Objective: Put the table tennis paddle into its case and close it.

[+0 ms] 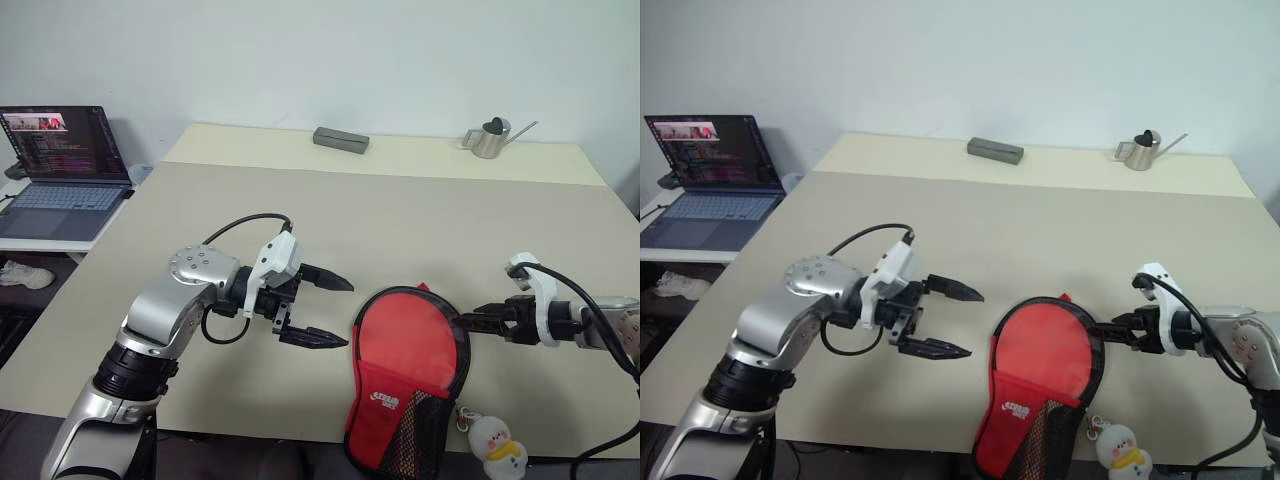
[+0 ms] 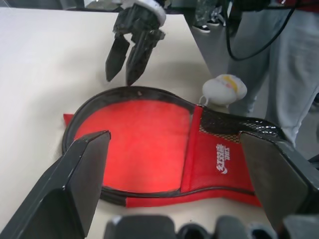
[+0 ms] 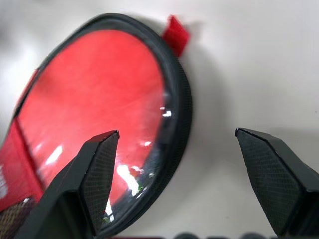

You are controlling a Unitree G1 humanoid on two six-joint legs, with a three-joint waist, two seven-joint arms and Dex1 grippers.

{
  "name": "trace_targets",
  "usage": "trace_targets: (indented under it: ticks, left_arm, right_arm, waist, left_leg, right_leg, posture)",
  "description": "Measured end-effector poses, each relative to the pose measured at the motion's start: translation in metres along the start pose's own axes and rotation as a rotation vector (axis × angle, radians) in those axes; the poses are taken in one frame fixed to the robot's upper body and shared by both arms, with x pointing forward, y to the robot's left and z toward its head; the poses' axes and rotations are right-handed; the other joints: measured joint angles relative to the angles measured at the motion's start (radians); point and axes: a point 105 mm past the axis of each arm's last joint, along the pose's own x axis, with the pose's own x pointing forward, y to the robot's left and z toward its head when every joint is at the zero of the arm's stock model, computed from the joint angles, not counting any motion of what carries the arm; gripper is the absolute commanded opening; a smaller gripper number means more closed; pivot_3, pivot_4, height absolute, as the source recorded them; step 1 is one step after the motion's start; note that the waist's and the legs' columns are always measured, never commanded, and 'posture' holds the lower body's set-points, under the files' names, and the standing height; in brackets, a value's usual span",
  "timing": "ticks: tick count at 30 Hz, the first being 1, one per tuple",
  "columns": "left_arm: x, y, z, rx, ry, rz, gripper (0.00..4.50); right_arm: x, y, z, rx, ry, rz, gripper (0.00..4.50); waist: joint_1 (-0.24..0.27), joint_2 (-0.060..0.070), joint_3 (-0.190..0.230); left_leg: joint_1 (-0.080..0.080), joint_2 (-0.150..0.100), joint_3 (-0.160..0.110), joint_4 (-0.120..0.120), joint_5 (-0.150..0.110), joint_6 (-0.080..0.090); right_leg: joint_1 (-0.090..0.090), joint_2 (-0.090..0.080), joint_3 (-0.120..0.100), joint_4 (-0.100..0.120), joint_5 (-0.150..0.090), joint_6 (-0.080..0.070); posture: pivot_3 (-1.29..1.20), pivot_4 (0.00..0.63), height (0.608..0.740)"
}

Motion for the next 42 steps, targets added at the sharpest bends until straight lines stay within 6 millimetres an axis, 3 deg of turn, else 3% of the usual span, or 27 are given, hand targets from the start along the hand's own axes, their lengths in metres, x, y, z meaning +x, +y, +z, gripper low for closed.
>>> trace_targets:
  ticks: [5,8,19,31,42]
  left_arm:
    - [0.000,0.000,0.000,-0.002,0.000,0.000,4.50]
    - [0.000,0.000,0.000,-0.002,0.000,0.000,4.50]
    - [0.001,-0.001,0.000,0.000,0.001,-0.002,4.50]
    - [0.002,-0.007,-0.003,-0.019,0.004,-0.020,4.50]
    - [0.003,-0.011,-0.006,-0.027,0.007,-0.026,4.50]
  right_arm:
    - [0.008,0.005,-0.004,0.017,0.022,0.024,4.08]
    - [0.013,0.008,-0.004,0.029,0.015,0.040,3.56]
    - [0.025,0.008,-0.002,0.057,-0.005,0.033,0.07]
    - [0.038,0.011,0.009,0.044,-0.014,0.027,0.03]
    - [0.049,0.014,0.046,-0.011,-0.052,0.041,0.03]
  waist:
    - [0.000,0.000,0.000]
    - [0.000,0.000,0.000]
    - [-0.003,0.000,0.000]
    - [-0.027,0.000,0.000]
    - [-0.025,0.001,0.001]
  left_leg:
    - [0.000,0.000,0.000,0.000,0.000,0.000]
    - [0.000,0.000,0.000,0.000,0.000,0.000]
    - [-0.003,0.000,0.001,0.002,0.001,0.000]
    - [0.000,0.001,0.001,0.002,0.002,0.001]
    - [-0.002,0.001,0.001,0.002,0.002,0.001]
  right_leg:
    - [0.000,0.000,0.000,0.000,0.000,0.000]
    - [-0.001,0.000,0.000,0.001,0.000,0.000]
    - [-0.008,0.001,0.002,0.012,0.000,-0.001]
    - [-0.008,0.002,0.004,0.015,0.000,-0.001]
    - [-0.010,0.001,0.004,0.013,0.000,-0.001]
  posture:
    - [0.00,0.150,0.740]
    - [0.00,0.150,0.740]
    - [0.00,0.150,0.740]
    - [0.00,0.150,0.740]
    - [0.00,0.150,0.740]
